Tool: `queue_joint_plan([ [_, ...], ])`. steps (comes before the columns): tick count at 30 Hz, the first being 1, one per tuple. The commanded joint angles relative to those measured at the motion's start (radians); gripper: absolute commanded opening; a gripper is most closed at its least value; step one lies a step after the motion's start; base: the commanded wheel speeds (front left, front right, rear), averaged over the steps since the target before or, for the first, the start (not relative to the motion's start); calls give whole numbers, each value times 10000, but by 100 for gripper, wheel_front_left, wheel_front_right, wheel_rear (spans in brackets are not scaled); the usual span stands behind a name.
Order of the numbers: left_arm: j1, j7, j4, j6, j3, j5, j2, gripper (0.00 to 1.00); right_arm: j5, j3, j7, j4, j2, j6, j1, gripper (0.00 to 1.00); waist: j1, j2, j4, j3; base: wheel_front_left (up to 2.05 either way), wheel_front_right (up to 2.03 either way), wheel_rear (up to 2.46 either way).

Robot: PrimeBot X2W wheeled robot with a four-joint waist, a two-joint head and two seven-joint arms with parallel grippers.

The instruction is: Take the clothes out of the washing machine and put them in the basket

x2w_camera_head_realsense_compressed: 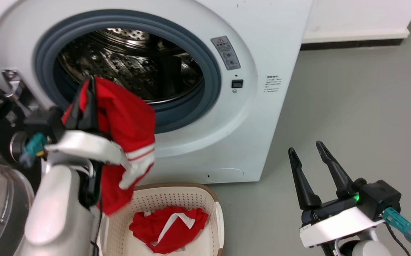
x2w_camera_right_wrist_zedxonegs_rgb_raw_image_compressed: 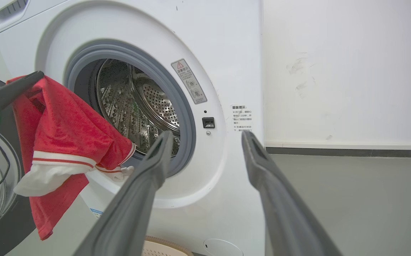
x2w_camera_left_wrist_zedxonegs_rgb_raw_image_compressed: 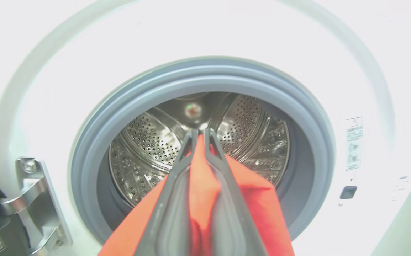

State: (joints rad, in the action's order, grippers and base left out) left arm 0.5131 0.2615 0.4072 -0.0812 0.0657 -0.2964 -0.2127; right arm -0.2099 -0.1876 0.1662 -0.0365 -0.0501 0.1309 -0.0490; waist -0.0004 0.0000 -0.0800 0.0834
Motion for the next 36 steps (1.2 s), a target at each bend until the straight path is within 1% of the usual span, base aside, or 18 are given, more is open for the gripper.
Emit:
queue_joint_plan([
  [1,-403,-11,-523,130,44,-7,49,0,44,34,-37,-77,0,-3,155,100,4,0,173,-178,0,0,0],
  [8,-2934,-727,-3434,773,283,101,323,0,124,134,-170,-325,0,-3,383,100,4,0,422,-163,0,0,0],
  [11,-3937,-903,-3972,987,426,-15,575,0,159,164,-209,-437,1,-3,363,100,4,0,542,47,0,0,0],
  [13,-4409,-936,-3881,1073,431,-273,795,0,167,156,-219,-494,0,-3,244,100,4,0,591,258,0,0,0],
  [17,-4686,-611,-3140,1070,486,-550,1085,0,233,166,-242,-638,0,-3,18,100,4,0,708,917,0,0,0],
  [21,-4177,-299,-1840,936,640,-828,1310,0,362,119,-294,-774,0,-3,-321,100,4,0,766,1795,0,0,0],
  [24,-3576,-88,-761,867,732,-926,1460,0,452,127,-288,-859,0,-3,-579,100,4,0,792,2541,0,0,0],
  [29,-2088,40,1004,634,873,-865,1556,0,605,51,-308,-999,0,-3,-1104,100,4,0,803,3902,0,0,0],
  [36,-385,58,2512,492,619,-561,1617,0,791,-140,-229,-985,0,-3,-1780,100,4,0,588,5539,0,0,0],
])
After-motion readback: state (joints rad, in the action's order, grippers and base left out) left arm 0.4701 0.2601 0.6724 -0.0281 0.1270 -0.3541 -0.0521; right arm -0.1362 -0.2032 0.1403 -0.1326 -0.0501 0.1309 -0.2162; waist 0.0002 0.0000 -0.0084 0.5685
